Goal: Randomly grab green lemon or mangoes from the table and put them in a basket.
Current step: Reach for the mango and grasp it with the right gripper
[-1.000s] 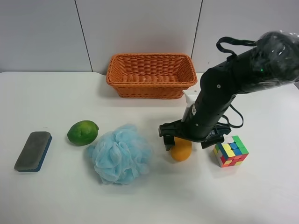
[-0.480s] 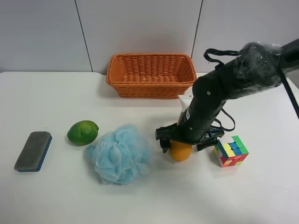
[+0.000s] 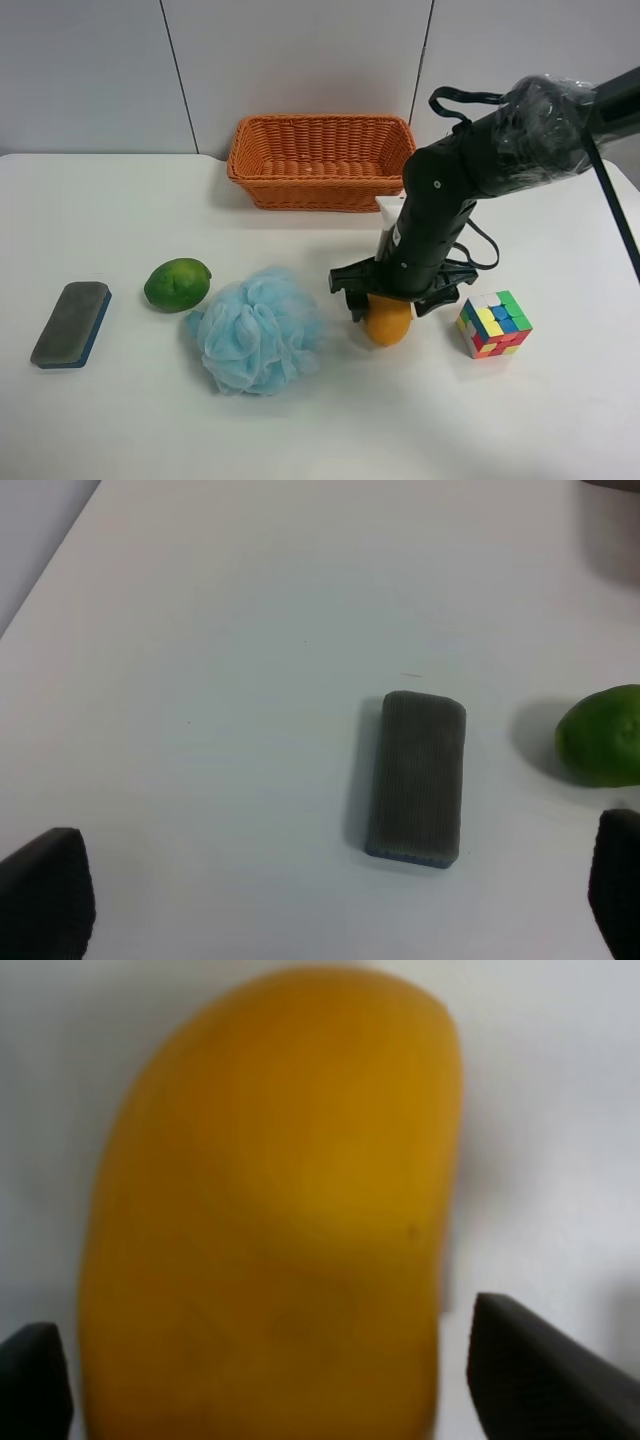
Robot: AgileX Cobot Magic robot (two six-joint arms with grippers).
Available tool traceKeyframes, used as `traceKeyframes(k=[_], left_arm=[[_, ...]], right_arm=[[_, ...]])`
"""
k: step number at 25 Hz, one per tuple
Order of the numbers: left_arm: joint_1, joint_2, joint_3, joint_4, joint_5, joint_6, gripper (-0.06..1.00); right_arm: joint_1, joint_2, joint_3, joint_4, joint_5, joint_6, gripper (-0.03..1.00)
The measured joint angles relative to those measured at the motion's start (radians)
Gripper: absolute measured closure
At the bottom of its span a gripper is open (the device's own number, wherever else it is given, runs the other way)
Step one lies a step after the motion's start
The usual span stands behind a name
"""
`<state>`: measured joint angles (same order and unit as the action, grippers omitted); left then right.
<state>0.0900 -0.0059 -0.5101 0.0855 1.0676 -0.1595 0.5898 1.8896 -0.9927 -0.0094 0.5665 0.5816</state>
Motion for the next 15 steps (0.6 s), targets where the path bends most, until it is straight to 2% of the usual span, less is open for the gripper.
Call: traceKeyframes(k=[2, 3, 4, 15], left_arm=[[0.0, 0.0, 0.0, 0.0, 0.0, 0.0, -0.05], [0.0, 0.0, 0.0, 0.0, 0.0, 0.0, -0.05], [0.0, 0.0, 0.0, 0.0, 0.0, 0.0, -0.05], [0.0, 0.0, 0.0, 0.0, 0.0, 0.0, -0.05]], right_arm=[[0.0, 0.0, 0.0, -0.007, 0.015, 0.0, 0.24], [0.0, 0.0, 0.0, -0.008, 0.022, 0.0, 0.32], [0.0, 0.0, 0.0, -0.008, 0.025, 0.0, 0.35], [0.0, 0.0, -0.002, -0.009, 0.044, 0.0, 0.35]])
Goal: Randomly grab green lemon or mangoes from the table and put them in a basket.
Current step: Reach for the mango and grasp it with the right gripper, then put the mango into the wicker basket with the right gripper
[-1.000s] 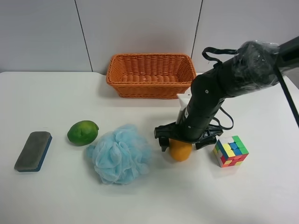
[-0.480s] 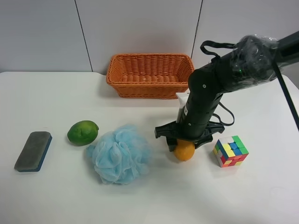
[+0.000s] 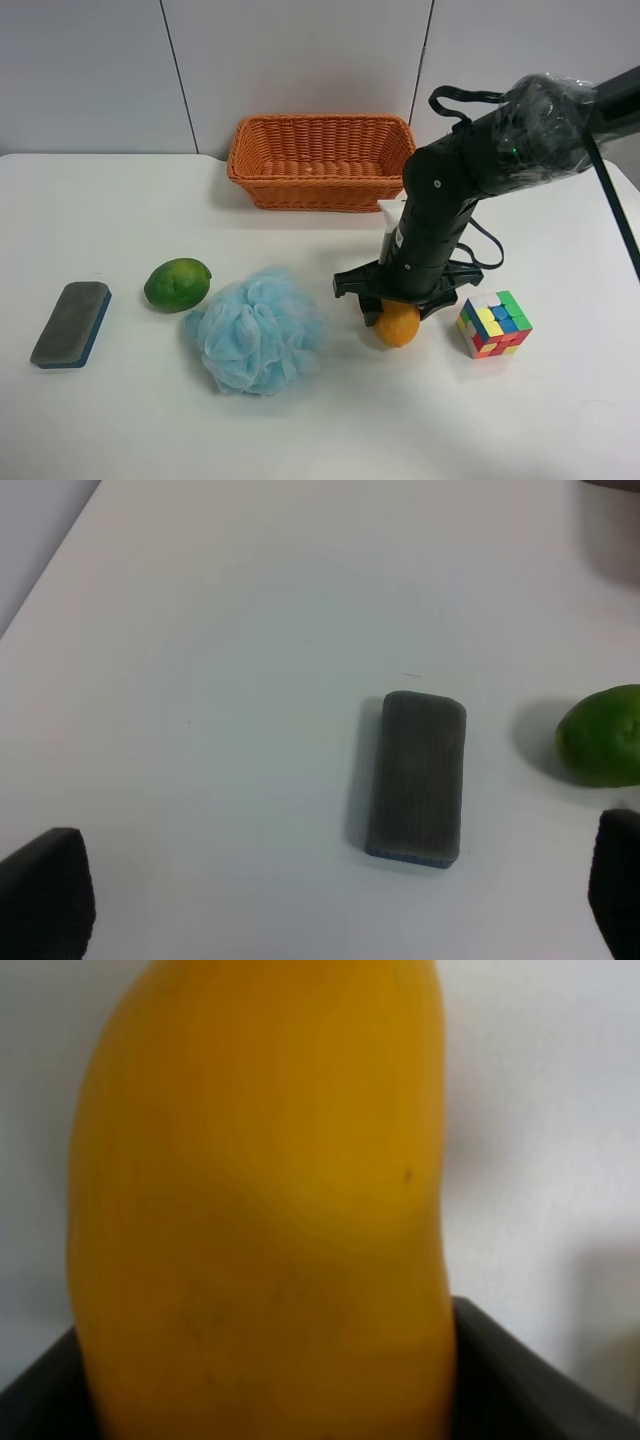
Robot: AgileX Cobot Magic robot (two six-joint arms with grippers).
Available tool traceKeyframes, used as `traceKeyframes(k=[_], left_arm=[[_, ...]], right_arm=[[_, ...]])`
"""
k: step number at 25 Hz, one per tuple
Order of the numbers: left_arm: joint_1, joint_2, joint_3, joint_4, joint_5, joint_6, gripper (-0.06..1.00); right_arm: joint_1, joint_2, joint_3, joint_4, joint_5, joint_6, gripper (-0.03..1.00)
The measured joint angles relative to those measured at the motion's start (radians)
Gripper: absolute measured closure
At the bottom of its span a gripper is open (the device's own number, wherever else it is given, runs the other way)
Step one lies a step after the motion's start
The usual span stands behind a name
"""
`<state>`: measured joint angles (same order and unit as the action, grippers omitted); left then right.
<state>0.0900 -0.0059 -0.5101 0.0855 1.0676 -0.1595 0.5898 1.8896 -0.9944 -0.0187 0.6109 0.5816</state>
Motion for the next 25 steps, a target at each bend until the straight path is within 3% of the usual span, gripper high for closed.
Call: traceKeyframes(k=[11, 16, 19, 22, 25], left_arm=[[0.0, 0.0, 0.0, 0.0, 0.0, 0.0, -0.05], [0.0, 0.0, 0.0, 0.0, 0.0, 0.0, -0.05], [0.0, 0.0, 0.0, 0.0, 0.0, 0.0, -0.05], [0.0, 0.0, 0.0, 0.0, 0.0, 0.0, -0.05], [0.0, 0.0, 0.0, 0.0, 0.0, 0.0, -0.05]], right_arm=[[0.02, -0.073, -0.074, -0.01, 0.047, 0.0, 0.35], [0.025, -0.141, -0.206, -0.122, 0.036, 0.0, 0.35], [0.025, -0.14, -0.266, -0.262, -0.026, 0.0, 0.35], [0.013, -0.139, -0.279, -0.407, -0.175, 0.041, 0.35], [-0.031, -0.137, -0.28, -0.472, -0.313, 0.145, 0.35]])
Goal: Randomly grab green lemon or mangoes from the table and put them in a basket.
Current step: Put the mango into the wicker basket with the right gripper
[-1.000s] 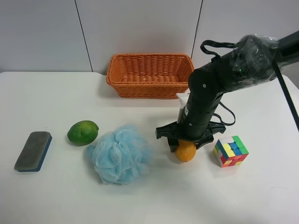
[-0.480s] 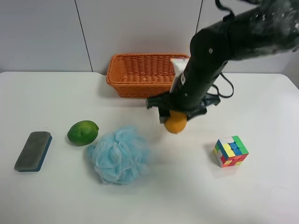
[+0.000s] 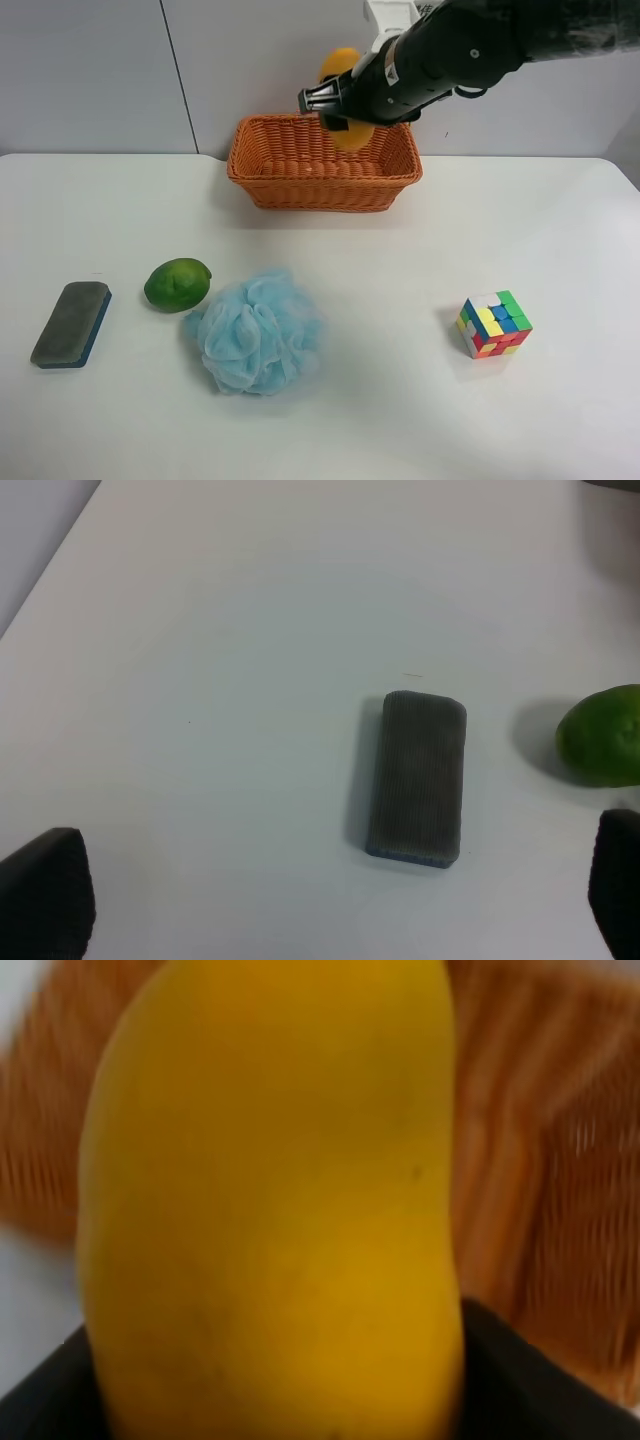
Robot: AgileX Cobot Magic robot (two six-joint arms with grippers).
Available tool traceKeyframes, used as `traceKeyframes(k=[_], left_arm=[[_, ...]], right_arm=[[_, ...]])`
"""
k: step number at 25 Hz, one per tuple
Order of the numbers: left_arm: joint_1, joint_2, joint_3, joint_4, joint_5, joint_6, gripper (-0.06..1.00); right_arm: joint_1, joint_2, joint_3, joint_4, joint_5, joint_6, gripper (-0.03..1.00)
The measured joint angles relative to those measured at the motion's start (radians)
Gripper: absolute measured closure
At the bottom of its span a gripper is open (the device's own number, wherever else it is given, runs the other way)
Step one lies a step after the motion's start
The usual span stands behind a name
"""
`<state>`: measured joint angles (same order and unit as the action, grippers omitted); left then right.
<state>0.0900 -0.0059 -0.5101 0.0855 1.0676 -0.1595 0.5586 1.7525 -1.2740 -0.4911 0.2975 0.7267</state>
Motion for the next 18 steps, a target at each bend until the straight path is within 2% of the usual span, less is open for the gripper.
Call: traceKeyframes(k=[2, 6, 13, 18], left_arm=[[0.0, 0.0, 0.0, 0.0, 0.0, 0.0, -0.05], [0.0, 0.0, 0.0, 0.0, 0.0, 0.0, -0.05], [0.0, 0.0, 0.0, 0.0, 0.0, 0.0, -0.05], [0.0, 0.0, 0.0, 0.0, 0.0, 0.0, -0.05]], right_arm=[[-0.035, 0.005, 0.0, -0.024, -0.071, 0.051, 0.35], [-0.092, 0.036, 0.0, -0.075, -0.175, 0.072, 0.35], [-0.155, 0.196, -0.001, -0.138, -0.204, 0.072, 0.35], [-0.172, 0.249, -0.006, -0.154, -0.263, 0.072, 0.35]])
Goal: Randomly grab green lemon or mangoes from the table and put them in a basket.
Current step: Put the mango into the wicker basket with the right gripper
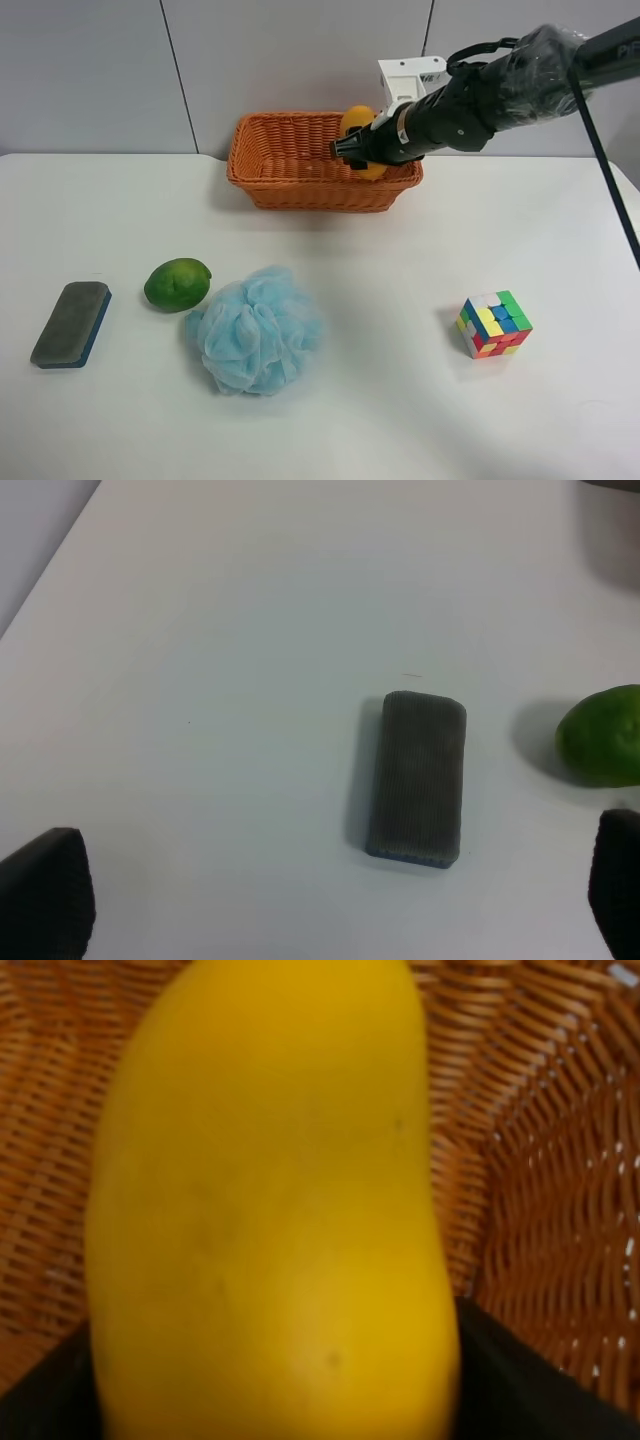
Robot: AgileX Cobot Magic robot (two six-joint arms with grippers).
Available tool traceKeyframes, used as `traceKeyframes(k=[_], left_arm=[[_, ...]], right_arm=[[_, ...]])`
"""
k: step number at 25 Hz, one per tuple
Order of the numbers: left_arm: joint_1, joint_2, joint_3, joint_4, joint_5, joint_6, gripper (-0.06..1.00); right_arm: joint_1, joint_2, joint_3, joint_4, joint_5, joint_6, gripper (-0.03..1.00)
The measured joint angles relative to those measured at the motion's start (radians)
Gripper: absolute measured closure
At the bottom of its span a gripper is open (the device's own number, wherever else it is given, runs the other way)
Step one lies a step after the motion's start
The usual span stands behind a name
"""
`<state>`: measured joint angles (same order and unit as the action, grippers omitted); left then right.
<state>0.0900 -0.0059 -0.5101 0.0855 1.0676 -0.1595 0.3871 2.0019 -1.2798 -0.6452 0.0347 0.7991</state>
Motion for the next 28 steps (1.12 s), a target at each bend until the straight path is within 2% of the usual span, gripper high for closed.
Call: traceKeyframes(k=[12, 26, 28], left_arm=[[0.0, 0.0, 0.0, 0.0, 0.0, 0.0, -0.05], [0.0, 0.0, 0.0, 0.0, 0.0, 0.0, -0.05], [0.0, 0.0, 0.0, 0.0, 0.0, 0.0, -0.05]], right_arm=[[-0.042, 0.008, -0.026, -0.002, -0.012, 0.0, 0.35], [-0.043, 0.015, -0.026, -0.001, -0.012, 0.0, 0.35], [-0.043, 0.015, -0.026, 0.008, -0.012, 0.001, 0.23]])
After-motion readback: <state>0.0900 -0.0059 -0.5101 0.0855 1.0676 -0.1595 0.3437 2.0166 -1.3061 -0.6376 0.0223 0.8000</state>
